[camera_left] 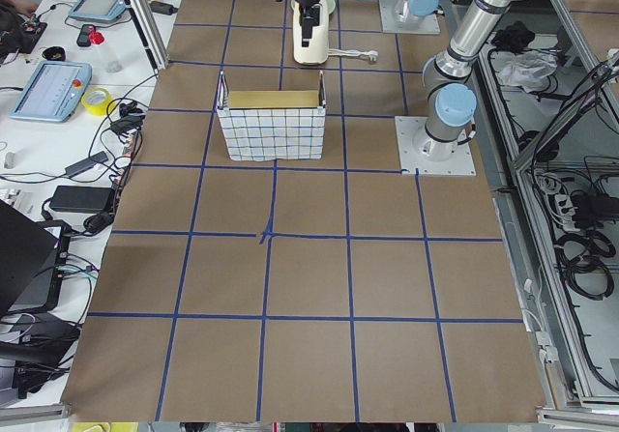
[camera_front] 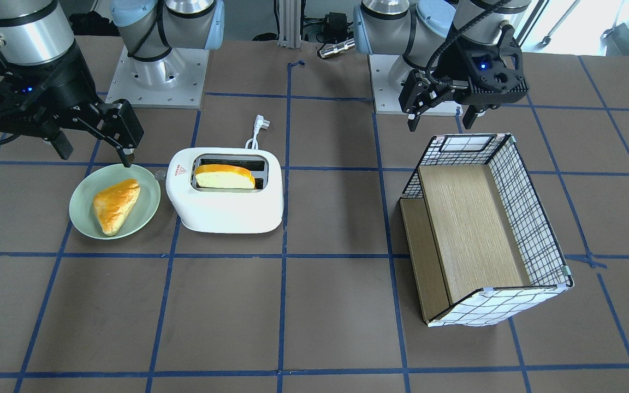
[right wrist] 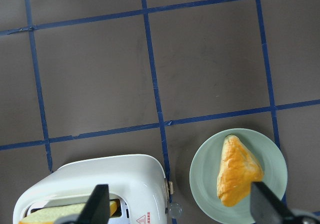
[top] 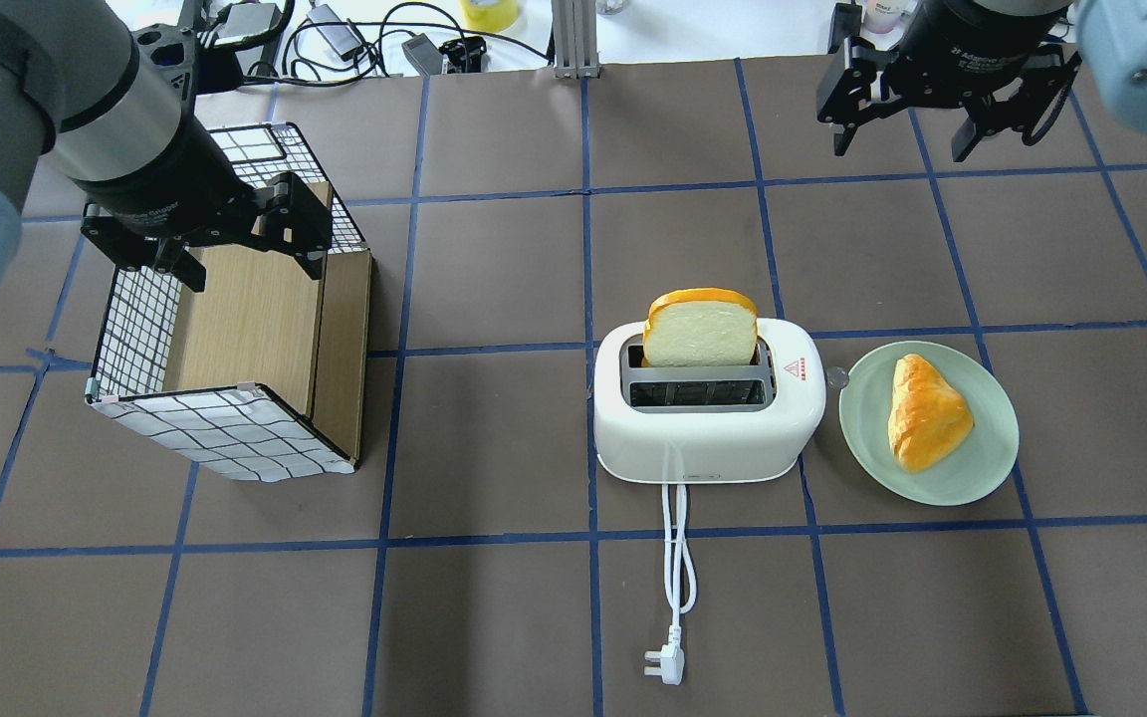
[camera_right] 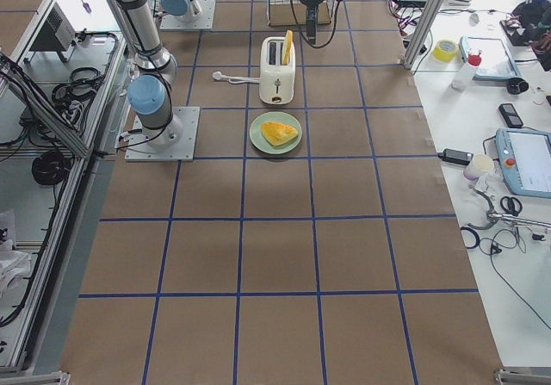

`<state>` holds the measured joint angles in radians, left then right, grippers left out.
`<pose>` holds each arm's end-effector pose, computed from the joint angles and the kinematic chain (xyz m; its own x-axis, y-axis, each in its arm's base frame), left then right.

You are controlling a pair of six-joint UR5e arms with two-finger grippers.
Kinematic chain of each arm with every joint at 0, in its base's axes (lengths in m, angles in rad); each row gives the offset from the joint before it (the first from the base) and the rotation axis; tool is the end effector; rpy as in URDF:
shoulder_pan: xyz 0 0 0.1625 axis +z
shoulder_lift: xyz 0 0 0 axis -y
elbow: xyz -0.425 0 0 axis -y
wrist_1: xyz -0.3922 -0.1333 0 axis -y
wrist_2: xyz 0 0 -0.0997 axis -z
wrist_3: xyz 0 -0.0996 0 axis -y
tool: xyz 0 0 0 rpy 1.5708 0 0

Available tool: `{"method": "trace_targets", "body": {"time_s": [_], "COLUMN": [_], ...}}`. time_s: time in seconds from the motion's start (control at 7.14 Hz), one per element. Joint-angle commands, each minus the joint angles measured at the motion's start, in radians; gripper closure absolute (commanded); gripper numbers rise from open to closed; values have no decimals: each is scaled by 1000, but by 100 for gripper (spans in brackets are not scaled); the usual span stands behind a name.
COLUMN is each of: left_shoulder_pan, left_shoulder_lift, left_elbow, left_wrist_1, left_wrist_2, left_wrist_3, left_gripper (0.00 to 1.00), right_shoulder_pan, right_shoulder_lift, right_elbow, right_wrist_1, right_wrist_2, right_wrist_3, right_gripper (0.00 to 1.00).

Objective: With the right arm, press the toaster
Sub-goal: 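Move the right gripper down beside the toaster's lever, between toaster and plate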

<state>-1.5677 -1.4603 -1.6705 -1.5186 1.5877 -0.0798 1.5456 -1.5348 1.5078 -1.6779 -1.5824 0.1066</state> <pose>-0.1302 -0.4515 0.4960 -0.9964 -0.0837 -0.0118 -0.0828 0.9945 -0.0641 0.1190 -0.5226 0.5124 -0.9912 0.1320 -0.0028 0.1312 0.9822 -0.1342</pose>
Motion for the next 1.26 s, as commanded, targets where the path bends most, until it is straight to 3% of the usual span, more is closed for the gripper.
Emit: {"method": "trace_targets", "body": {"time_s": [0.0, 0.28, 0.42, 0.56, 0.7, 0.84, 1.12], "left_shoulder_pan": [0, 0, 0, 0, 0, 0, 0], "left_shoulder_lift": [0, 0, 0, 0, 0, 0, 0], "left_elbow": [0, 0, 0, 0, 0, 0, 0], "left_wrist_1": [0, 0, 0, 0, 0, 0, 0], "left_wrist_2": [0, 0, 0, 0, 0, 0, 0], "left_wrist_3": [0, 0, 0, 0, 0, 0, 0], "left_gripper": [0, 0, 0, 0, 0, 0, 0], "right_shoulder_pan": [-1, -1, -2, -10, -24, -45, -109], "right_shoulder_lift": [1, 1, 1, 1, 1, 1, 1], "right_elbow": [3, 3, 0, 2, 6, 14, 83], "right_wrist_1": [1, -2, 9, 26, 125, 174, 207], "right_wrist_2": [2, -4, 1, 10, 95, 149, 156], "right_wrist_3": [-1, -2, -2, -2, -2, -8, -140], "right_gripper": [0, 8, 30, 69, 100, 100, 100]}}
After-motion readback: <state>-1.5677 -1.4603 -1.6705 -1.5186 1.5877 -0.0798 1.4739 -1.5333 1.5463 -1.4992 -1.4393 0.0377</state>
